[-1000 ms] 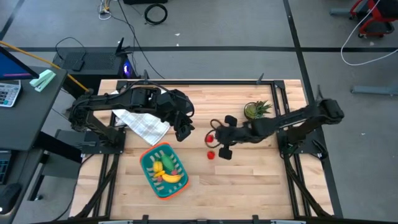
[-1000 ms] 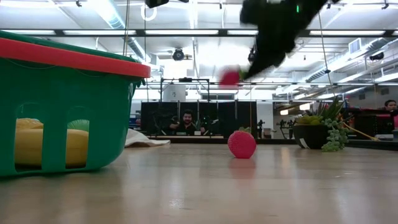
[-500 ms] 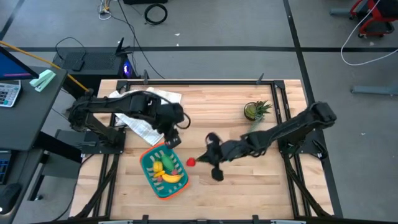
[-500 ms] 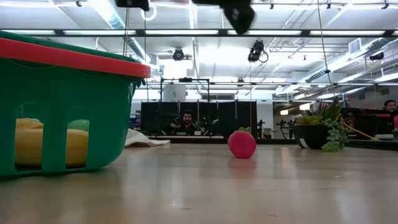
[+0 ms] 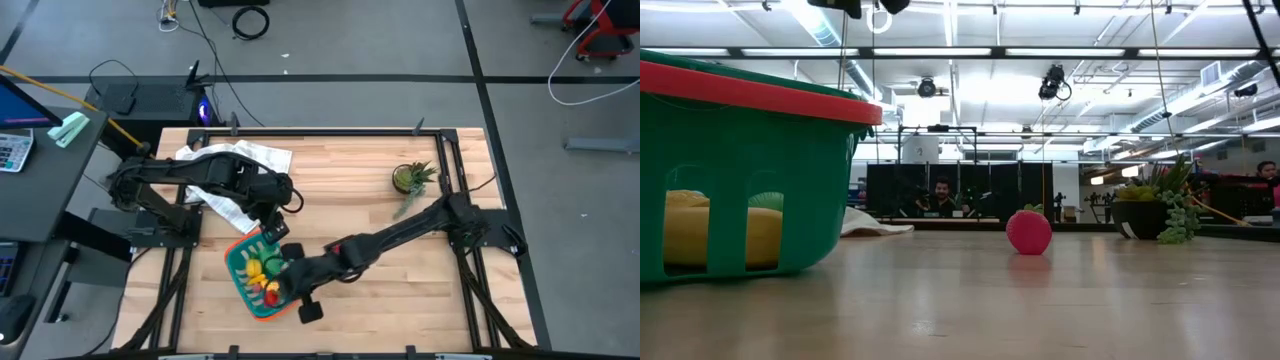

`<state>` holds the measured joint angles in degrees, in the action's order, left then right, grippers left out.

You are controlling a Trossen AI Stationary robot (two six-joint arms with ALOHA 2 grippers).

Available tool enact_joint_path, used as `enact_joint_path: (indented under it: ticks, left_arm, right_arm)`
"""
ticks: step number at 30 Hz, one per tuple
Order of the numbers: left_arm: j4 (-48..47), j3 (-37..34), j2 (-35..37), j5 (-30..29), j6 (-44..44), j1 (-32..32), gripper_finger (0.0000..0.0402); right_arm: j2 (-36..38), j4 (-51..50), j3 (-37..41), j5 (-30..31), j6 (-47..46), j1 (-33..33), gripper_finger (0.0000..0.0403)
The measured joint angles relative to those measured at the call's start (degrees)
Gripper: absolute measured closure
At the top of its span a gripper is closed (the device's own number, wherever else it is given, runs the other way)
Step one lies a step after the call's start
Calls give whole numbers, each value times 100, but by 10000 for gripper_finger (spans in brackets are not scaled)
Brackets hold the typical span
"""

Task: Pick and placing Produce into tupperware
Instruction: Put the top red strawberry into the blue basket, then put the red strawberry into the blue basket

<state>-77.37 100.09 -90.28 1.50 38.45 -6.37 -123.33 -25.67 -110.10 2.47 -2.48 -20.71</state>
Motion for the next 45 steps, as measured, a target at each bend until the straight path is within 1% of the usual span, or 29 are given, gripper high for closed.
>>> enact_joint_path:
  ticks: [2,5,13,22,31,34,37,40,45]
  left_arm:
    - [-2,0,2,0,-1,2,244]
    - [-5,0,2,2,-4,2,247]
    - [30,0,2,0,-6,20,257]
    - [34,0,2,0,-10,20,251]
    - [42,0,2,0,-10,20,262]
    - [52,0,2,1,-8,20,264]
    - [124,0,2,0,-8,10,262]
    - [201,0,2,2,-12,2,256]
    - [492,2,-49,2,9,9,245]
  right_arm:
    - [-286,-491,-421,-1,82,-4,403]
    - [-646,-908,-731,-3,162,-7,403]
    - [-1174,-960,-757,-1,239,-13,403]
    - [-1204,-855,-759,3,297,33,377]
    - [-1204,-809,-759,3,256,35,325]
    - [-1093,-937,-759,3,154,35,311]
    - [-758,-1260,-757,35,-112,33,305]
    - [-242,-1933,-757,39,-543,28,307]
    - [806,-3353,-757,151,-1216,-51,316]
